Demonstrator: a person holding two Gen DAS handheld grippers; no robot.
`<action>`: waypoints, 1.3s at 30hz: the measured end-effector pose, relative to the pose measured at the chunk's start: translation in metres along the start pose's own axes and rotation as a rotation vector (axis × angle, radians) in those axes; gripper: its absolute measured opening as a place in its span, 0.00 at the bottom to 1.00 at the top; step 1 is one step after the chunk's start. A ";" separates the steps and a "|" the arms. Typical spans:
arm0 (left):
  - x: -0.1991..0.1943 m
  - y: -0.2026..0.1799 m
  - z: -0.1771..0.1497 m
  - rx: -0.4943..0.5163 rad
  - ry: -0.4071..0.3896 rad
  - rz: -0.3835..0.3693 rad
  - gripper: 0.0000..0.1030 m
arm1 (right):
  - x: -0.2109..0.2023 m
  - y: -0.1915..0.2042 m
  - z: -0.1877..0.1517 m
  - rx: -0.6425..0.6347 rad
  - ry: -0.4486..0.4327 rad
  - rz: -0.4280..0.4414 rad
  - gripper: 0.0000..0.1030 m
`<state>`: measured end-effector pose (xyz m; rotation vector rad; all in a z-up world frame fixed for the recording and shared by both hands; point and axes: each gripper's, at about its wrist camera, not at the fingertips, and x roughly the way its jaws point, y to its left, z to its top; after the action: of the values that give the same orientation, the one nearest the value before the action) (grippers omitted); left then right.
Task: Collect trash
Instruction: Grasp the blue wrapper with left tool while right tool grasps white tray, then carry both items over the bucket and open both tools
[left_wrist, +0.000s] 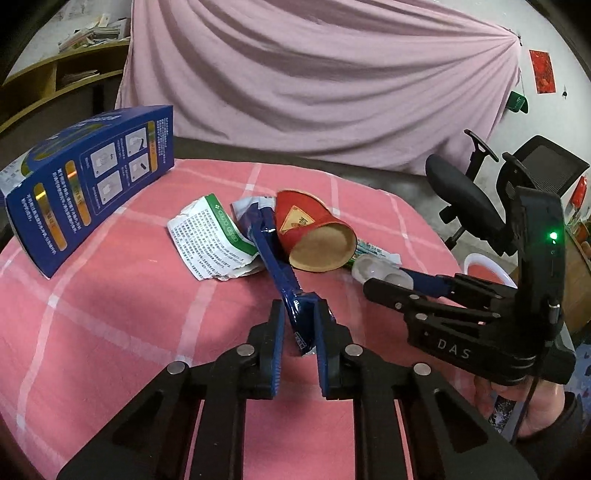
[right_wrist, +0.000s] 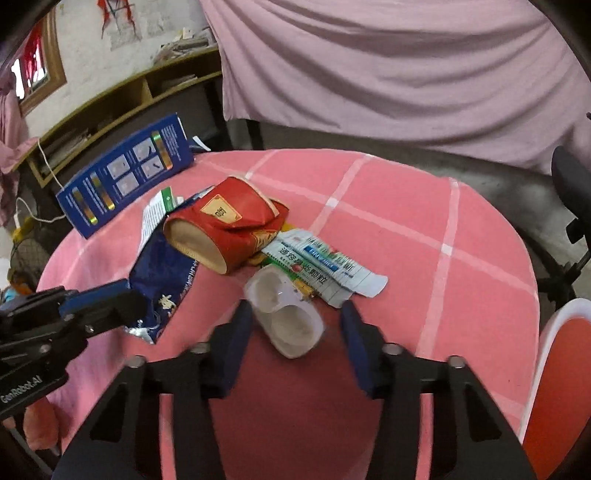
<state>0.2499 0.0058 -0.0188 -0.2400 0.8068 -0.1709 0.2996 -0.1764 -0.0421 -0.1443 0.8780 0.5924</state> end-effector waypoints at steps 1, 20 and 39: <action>-0.002 0.000 0.000 -0.001 -0.001 0.003 0.11 | -0.001 0.001 -0.001 -0.005 0.000 0.003 0.25; -0.068 -0.047 -0.041 0.113 -0.236 0.160 0.02 | -0.094 0.011 -0.039 -0.011 -0.346 0.040 0.12; -0.105 -0.179 -0.032 0.487 -0.631 -0.010 0.02 | -0.207 -0.043 -0.095 0.102 -0.872 -0.231 0.12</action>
<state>0.1449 -0.1456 0.0822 0.1631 0.1228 -0.2766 0.1571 -0.3344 0.0488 0.1061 0.0399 0.3339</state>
